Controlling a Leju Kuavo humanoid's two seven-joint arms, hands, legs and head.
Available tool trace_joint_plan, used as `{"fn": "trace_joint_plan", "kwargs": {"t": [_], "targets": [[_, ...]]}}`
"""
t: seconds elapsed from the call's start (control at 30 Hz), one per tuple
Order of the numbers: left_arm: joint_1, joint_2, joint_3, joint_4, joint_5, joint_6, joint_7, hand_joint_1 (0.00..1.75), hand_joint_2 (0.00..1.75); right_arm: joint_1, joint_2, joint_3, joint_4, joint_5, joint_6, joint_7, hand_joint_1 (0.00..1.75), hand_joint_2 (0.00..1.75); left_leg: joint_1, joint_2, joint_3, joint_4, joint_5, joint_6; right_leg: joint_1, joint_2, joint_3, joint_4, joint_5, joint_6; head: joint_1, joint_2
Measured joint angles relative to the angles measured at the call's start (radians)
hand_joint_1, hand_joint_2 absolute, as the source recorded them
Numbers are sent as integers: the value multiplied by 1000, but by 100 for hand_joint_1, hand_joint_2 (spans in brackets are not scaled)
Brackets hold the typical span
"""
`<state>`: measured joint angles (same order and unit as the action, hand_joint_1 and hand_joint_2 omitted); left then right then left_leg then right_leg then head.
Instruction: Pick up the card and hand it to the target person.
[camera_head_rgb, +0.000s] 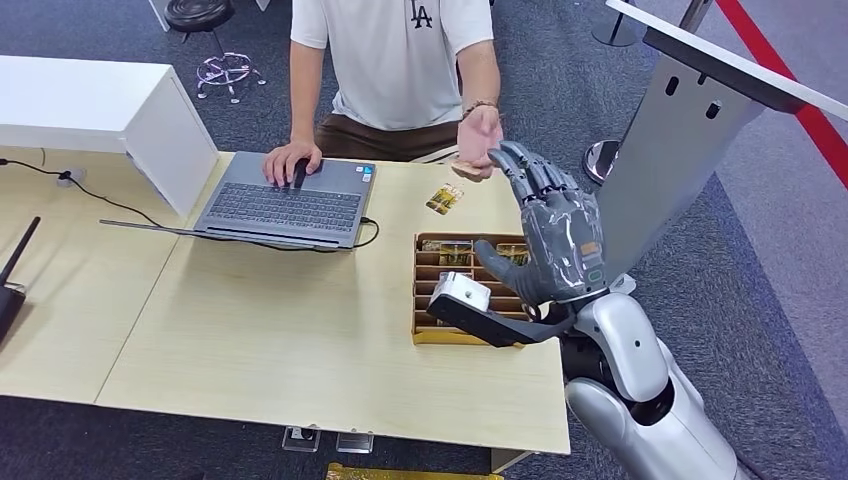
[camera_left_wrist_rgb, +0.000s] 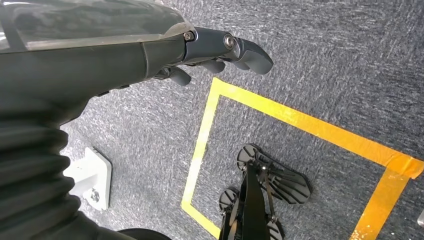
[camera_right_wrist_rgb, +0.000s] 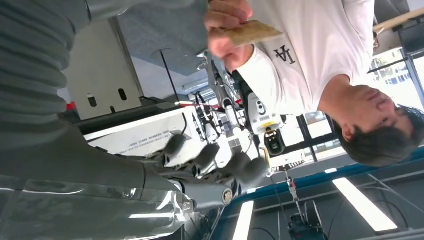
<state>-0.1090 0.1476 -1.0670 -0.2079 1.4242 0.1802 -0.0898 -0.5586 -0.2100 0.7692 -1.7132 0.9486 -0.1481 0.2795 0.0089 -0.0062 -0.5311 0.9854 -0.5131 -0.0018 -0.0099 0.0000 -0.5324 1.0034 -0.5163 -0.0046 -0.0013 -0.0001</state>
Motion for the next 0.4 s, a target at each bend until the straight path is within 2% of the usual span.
{"fn": "trace_joint_plan", "kwargs": {"t": [0.13,0.2,0.37,0.4], "targets": [[0,0,0,0,1,6,0,0,0,17,-5,-9,-12,-50,0,-2,0,175,0,0,0,0,0,0,0,0,0,0,0,0,0,0],[0,0,0,0,1,8,0,0,0,33,-8,-19,-18,-126,-6,-18,0,175,0,0,0,0,0,0,0,0,0,0,0,0,0,0],[0,0,0,0,3,11,1,0,0,104,-19,-62,-25,-541,-28,-133,0,175,0,0,0,0,0,0,0,0,0,0,0,0,0,0],[0,0,0,0,3,11,1,0,0,113,-20,-67,-25,-588,-29,-146,0,175,0,0,0,0,0,0,0,0,0,0,0,0,0,0]]}}
